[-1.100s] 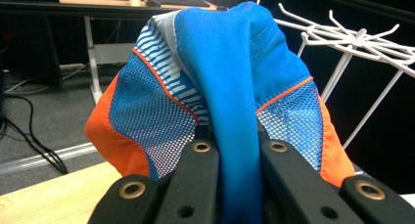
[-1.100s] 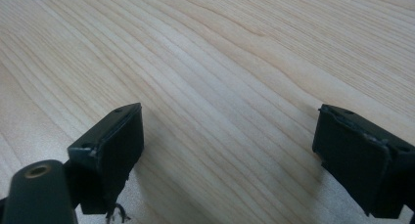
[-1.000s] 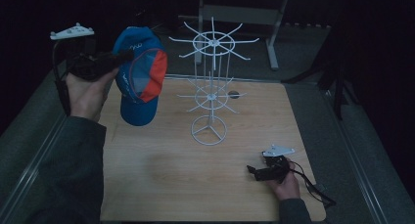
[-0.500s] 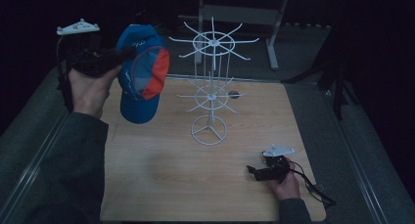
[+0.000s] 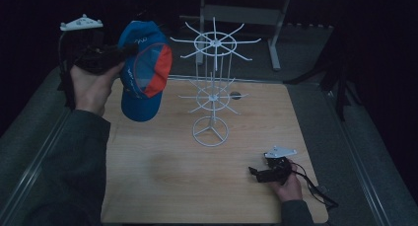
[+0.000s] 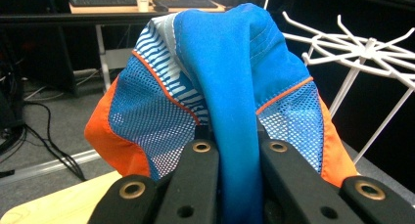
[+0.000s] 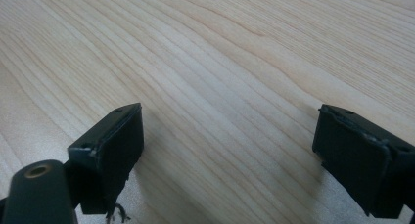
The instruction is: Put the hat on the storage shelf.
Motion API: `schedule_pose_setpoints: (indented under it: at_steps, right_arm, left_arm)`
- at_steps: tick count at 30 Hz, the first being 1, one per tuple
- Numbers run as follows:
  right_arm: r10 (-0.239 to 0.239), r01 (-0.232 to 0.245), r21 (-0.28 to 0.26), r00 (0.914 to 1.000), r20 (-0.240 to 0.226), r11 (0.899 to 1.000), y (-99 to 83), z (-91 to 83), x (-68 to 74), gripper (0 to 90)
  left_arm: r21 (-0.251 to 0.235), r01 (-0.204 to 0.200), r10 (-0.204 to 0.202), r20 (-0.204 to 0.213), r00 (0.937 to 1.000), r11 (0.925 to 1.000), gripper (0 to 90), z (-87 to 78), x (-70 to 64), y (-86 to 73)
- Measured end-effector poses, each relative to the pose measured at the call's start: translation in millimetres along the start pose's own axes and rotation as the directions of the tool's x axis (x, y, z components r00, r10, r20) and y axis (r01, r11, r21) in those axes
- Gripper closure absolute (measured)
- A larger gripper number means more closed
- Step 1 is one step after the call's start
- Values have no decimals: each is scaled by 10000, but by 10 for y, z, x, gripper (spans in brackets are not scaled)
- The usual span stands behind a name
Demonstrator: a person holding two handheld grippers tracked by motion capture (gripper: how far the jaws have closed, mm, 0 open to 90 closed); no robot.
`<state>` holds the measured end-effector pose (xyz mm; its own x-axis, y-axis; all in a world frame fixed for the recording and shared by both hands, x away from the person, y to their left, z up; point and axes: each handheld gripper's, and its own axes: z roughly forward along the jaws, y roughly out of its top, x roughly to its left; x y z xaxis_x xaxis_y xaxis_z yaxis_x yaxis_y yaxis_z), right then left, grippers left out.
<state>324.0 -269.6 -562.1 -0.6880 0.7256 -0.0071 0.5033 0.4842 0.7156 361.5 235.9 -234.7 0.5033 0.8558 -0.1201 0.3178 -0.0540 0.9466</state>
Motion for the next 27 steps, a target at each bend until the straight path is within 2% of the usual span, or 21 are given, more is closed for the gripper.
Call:
schedule_pose_setpoints:
  at_steps: [7, 11, 21, 27]
  right_arm:
    - [-1, 1, 1, 10000, 0, 10000, 0, 0, 0, 115]
    - [0, 0, 0, 10000, 0, 10000, 0, 0, 0, 115]
    - [6, -6, -13, 10000, 3, 10000, -1, 1, 1, 115]
    - [8, -8, -11, 10000, 0, 10000, -1, 1, 1, 115]
  left_arm:
    - [-232, 108, -106, 78, 9999, 9997, 899, -1, -4, 73]
    - [-480, 347, -331, 321, 9989, 9982, 899, -21, 4, 89]
    - [-965, 807, -763, 483, 9959, 9921, 899, -61, 30, 135]
    - [-1033, 930, -814, 1113, 9904, 9903, 899, -26, -9, 138]
